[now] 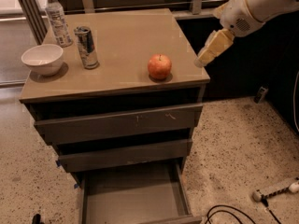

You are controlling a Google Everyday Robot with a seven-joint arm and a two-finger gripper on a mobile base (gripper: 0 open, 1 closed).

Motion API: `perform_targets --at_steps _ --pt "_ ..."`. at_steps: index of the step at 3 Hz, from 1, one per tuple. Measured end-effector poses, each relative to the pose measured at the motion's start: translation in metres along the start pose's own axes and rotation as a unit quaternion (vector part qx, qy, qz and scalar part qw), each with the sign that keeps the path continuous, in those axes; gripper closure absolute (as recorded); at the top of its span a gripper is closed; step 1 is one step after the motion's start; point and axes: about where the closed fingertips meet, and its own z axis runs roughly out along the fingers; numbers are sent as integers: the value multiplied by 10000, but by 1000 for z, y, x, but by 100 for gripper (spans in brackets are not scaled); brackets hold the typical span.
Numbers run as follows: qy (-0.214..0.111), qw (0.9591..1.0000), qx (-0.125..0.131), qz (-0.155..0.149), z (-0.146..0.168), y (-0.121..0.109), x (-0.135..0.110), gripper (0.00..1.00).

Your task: Place apple into bottom drawer

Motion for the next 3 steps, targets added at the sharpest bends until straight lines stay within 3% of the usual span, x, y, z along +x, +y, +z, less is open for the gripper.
perform_targets --at_steps 1,2,3 --pt "-323 9994 -107 -63 22 -14 -23 0" --pt "-342 9994 -94 -62 22 -16 -24 0" --pt "-486 9981 -356 112 32 -10 -13 0"
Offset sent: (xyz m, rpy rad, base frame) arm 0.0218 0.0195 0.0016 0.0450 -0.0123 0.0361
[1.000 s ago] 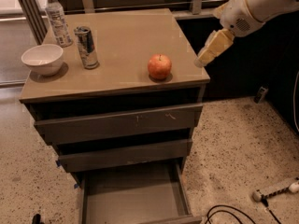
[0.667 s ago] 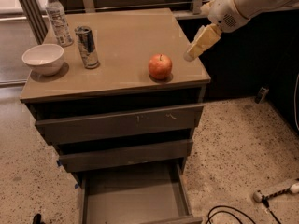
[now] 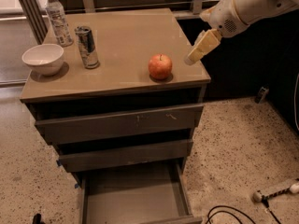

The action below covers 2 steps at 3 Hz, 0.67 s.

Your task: Place apple into bottom drawer

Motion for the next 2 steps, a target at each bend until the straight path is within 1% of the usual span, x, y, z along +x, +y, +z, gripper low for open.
perform_targets --at_steps 1,2 --pt "-346 9980 -489 184 21 16 2 0" --pt "-549 9954 -754 228 33 25 -4 0"
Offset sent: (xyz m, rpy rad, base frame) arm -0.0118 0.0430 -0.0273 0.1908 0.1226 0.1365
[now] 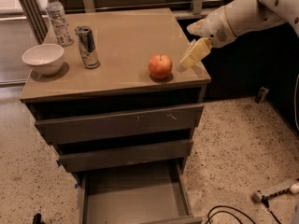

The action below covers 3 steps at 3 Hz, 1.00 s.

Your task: Place apple into bottom drawer

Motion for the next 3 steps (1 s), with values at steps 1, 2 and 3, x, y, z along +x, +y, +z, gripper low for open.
perform_targets --at_steps 1,2,3 --pt "-130 9997 -195 -78 17 6 -7 0" --pt "-155 9994 -202 -221 36 5 -4 0" --pt "-149 9990 -138 -403 55 0 -1 0"
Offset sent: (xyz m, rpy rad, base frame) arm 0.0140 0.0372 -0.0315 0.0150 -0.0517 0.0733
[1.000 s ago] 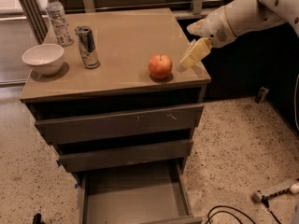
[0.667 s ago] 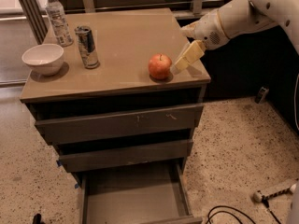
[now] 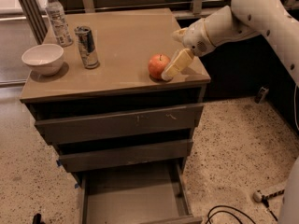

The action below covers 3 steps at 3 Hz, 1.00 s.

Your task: Place apple into bottom drawer

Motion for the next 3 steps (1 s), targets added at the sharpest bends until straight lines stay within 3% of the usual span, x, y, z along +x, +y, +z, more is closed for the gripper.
perform_targets --at_steps 2,3 --pt "148 9998 -4 -156 27 -10 7 0" --pt "269 9996 -82 -86 36 -12 11 0"
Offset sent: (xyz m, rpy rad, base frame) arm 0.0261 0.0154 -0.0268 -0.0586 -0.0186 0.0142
